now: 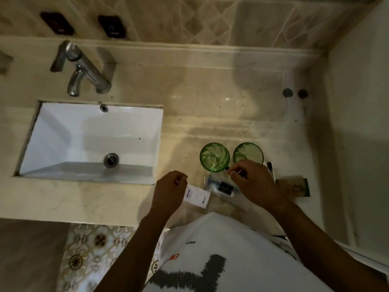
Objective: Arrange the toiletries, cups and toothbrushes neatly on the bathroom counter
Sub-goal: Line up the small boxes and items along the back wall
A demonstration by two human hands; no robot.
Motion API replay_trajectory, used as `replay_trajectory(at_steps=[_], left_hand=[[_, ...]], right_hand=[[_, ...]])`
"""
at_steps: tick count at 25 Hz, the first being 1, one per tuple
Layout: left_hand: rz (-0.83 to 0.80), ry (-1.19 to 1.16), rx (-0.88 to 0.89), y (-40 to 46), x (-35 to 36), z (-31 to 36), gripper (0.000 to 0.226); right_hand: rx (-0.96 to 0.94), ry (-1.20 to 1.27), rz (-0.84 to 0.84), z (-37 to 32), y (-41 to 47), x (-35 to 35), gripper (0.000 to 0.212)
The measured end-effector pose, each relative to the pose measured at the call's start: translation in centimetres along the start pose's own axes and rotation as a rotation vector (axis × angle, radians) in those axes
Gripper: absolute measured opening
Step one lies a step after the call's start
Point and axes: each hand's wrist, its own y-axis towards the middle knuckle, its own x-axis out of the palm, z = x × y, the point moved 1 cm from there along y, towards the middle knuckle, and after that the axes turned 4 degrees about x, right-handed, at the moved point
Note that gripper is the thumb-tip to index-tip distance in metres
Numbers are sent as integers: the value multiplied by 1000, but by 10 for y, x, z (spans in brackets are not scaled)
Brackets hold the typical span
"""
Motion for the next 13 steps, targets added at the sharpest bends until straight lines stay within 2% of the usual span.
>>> replay_trajectory(at_steps=[4,8,13], left_hand=[[-52,56,14,-9,0,-18,14],[-58,36,-9,-14,-3,-33,18],[-127,16,-38,-15,1,-42,21]], right_hand=[[-19,-61,-134,0,-11,33,10],[67,-137,-274,7,-18,55,13],[69,-227,-307,2,-17,84,35]])
